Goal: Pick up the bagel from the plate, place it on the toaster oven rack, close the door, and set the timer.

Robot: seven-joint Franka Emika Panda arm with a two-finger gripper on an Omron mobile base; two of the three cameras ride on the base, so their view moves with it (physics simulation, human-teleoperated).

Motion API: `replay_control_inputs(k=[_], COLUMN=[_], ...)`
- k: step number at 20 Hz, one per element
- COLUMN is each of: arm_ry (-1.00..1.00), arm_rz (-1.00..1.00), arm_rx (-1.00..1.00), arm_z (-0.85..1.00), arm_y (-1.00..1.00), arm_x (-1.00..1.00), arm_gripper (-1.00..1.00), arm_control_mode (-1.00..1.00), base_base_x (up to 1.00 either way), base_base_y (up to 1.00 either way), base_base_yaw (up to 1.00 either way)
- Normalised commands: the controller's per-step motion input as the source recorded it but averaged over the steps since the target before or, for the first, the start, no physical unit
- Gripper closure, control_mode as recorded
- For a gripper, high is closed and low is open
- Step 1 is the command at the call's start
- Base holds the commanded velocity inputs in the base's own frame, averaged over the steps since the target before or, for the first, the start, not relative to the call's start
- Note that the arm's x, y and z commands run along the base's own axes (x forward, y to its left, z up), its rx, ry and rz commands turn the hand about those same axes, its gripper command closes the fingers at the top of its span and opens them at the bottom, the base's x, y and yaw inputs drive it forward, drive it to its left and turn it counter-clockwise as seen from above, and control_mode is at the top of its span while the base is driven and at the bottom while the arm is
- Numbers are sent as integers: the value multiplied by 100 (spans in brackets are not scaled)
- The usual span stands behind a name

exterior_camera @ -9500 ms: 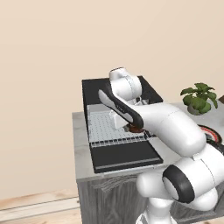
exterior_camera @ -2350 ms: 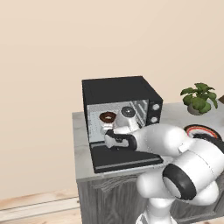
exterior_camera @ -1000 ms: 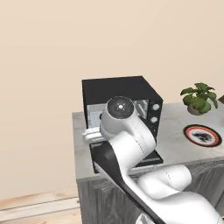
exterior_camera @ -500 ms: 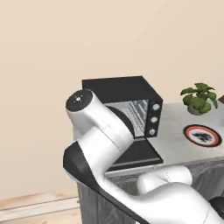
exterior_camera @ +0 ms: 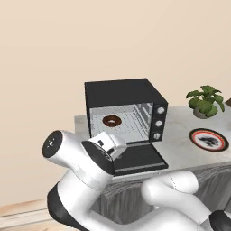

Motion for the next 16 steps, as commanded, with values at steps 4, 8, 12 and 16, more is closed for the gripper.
replay_control_inputs(k=[4,8,12,16], arm_ry=[0,0,2,4], arm_rz=[0,0,0,0], arm_rx=[-17,-16,-16,-16], arm_z=[-23,-19,-30,-52], arm_y=[0,-1,-1,-1], arm_x=[25,21,10,11], arm_gripper=[-100,-100,-100,-100], arm_control_mode=[-100,-100,-100,-100], base_base_x=[0,0,0,0], base_base_y=[0,0,0,0], base_base_yaw=[0,0,0,0])
